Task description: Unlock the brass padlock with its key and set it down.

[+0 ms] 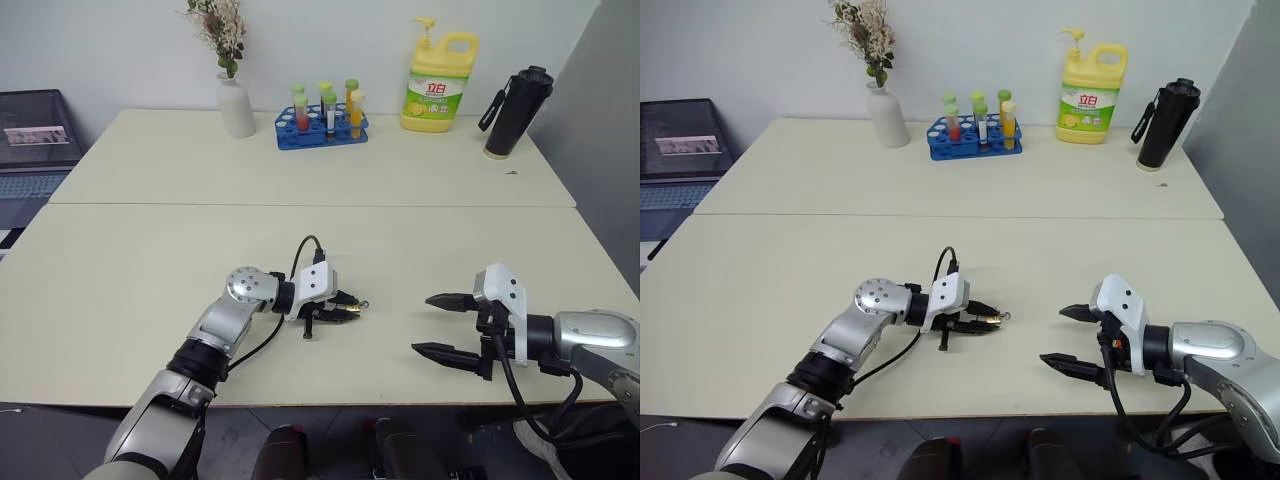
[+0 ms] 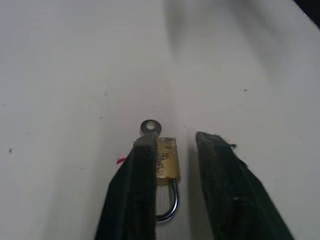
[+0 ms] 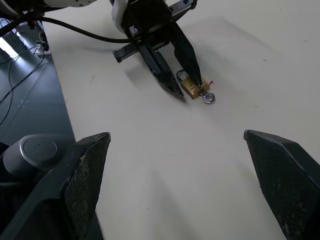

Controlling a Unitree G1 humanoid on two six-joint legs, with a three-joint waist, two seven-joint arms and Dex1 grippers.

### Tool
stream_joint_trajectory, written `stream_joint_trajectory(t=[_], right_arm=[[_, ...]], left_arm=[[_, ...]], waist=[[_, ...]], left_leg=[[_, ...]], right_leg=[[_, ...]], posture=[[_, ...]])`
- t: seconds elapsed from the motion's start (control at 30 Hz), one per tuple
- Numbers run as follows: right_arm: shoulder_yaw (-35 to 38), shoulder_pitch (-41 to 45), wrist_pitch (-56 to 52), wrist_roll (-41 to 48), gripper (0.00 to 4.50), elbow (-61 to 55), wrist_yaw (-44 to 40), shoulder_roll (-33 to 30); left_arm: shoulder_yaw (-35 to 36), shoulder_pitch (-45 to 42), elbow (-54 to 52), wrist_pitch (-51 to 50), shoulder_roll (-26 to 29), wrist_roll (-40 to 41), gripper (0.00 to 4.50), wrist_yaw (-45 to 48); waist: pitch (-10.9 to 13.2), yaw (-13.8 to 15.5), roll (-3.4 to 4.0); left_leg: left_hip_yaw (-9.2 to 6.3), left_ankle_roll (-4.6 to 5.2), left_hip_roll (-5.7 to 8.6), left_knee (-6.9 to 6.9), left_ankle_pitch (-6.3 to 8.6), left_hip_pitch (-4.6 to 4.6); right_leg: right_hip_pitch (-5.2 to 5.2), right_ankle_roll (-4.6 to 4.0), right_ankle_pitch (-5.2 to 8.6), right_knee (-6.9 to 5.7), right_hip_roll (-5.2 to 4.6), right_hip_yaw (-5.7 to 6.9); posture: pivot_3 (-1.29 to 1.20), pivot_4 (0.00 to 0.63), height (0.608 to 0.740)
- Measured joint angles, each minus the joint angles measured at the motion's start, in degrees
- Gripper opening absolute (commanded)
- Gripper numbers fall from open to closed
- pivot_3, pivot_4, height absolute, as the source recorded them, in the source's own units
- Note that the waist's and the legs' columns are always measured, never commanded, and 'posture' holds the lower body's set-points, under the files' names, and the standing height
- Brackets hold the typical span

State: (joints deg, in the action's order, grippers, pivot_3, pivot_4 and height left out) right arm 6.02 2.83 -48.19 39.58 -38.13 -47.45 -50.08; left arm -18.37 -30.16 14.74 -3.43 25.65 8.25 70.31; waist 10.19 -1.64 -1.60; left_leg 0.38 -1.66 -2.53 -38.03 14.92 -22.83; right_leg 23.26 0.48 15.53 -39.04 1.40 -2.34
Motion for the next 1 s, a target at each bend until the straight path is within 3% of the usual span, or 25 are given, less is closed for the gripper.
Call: stream_joint_trajectory(t=[0.2,0.27,0.4,0.57,1.0], right_arm=[[0.1,0.0,0.0,0.5,4.50,0.0,0.1,0.0],[0.1,0.0,0.0,0.7,4.50,0.0,0.1,0.0],[-0.4,1.1,0.0,0.8,4.50,0.2,0.0,0.0],[-1.2,3.6,0.0,0.8,4.50,0.6,-0.1,0.0],[-1.7,3.2,-1.1,2.1,4.50,-0.1,0.5,0.0]], left_arm=[[6.2,0.4,-11.1,-7.9,3.1,5.1,4.13,-2.6],[7.0,1.1,-13.1,-9.7,3.6,5.5,4.47,-3.4],[4.7,4.9,-15.2,-11.1,5.8,4.3,4.47,-2.9],[-1.2,5.3,-10.5,-9.0,4.0,-0.4,4.47,-3.3],[-1.5,0.7,-0.9,-6.2,-2.3,-3.8,4.47,-6.9]], waist=[[0.0,0.0,0.00],[0.0,0.0,0.00],[0.0,-0.1,0.02],[0.0,0.3,0.00],[0.0,0.3,0.00]], left_leg=[[-0.03,0.00,-0.01,0.00,0.00,0.01],[-0.01,0.00,-0.01,0.00,0.00,0.01],[0.00,0.00,-0.01,0.03,0.00,0.05],[-0.02,0.00,0.04,-0.03,0.00,0.01],[-0.04,0.00,0.07,-0.04,0.00,-0.01]], right_leg=[[0.00,0.00,0.00,0.00,0.00,0.01],[0.00,0.00,0.00,0.01,-0.01,0.00],[0.00,0.00,0.00,0.01,0.00,-0.03],[-0.02,0.01,-0.01,0.01,-0.01,0.03],[-0.02,0.03,-0.02,0.02,-0.02,0.01]], posture=[[0.00,0.150,0.740],[0.00,0.150,0.740],[0.00,0.150,0.740],[0.00,0.150,0.740],[0.00,0.150,0.740]])
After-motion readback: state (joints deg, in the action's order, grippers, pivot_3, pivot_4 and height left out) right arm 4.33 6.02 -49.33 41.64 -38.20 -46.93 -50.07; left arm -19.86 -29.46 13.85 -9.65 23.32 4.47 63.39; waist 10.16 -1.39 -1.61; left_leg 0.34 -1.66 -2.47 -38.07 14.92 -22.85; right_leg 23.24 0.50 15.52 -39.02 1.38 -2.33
